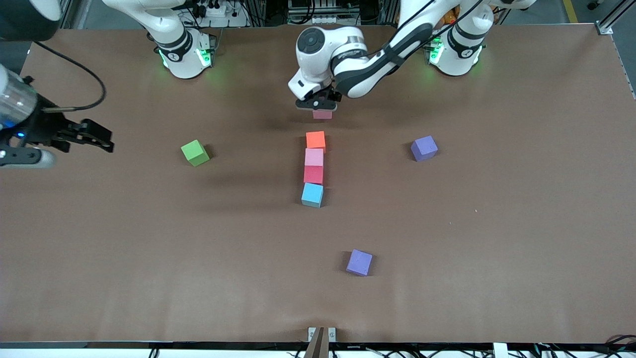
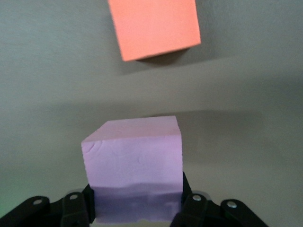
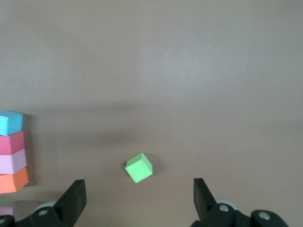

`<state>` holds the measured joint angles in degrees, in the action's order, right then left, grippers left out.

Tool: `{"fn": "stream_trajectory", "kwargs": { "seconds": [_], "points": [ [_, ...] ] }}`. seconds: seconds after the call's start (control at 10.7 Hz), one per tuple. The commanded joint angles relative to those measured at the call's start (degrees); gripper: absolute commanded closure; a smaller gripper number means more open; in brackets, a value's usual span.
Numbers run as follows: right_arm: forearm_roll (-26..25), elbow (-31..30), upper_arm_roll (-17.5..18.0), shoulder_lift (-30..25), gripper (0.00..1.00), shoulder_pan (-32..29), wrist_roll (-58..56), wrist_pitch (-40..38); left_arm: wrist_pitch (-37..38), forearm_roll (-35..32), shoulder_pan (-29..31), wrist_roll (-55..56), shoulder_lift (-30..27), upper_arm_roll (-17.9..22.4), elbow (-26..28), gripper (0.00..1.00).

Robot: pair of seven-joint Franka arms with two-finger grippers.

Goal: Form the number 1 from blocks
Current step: 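Place the pink cube against the orange cube with the left gripper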

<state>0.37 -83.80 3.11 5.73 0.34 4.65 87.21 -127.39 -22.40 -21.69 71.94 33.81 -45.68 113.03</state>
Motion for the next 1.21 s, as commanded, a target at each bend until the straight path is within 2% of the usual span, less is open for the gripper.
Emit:
{"fn": "stream_trajectory", "kwargs": {
  "seconds": [0.0,0.19,0.47,0.65,1.12],
  "points": [
    [1.7,-5.5,1.1,-4.4,0.0,-4.3,-3.5,1.4,0.6,-1.5,-6.1,0.3,3.6,4.8,-4.2,1.0],
    [1.7,-5.3,2.3,-4.5,0.0,-9.3,-4.2,0.3,0.5,-1.6,-6.6,0.3,4.3,5.3,-4.7,1.0],
    [-2.6,-4.4,2.3,-5.4,0.0,-7.5,-4.0,3.0,0.3,-2.9,-7.0,0.0,5.8,6.5,-6.4,1.0],
    [-1.8,-4.9,0.7,-7.7,0.0,-7.6,-4.5,2.0,0.1,-3.8,-7.0,0.0,6.2,6.5,-6.6,1.0],
    [1.6,-5.5,0.6,-8.3,0.0,-9.4,-4.9,1.7,-0.4,-4.1,-7.1,0.0,7.1,7.7,-8.1,1.0]
  ]
}}
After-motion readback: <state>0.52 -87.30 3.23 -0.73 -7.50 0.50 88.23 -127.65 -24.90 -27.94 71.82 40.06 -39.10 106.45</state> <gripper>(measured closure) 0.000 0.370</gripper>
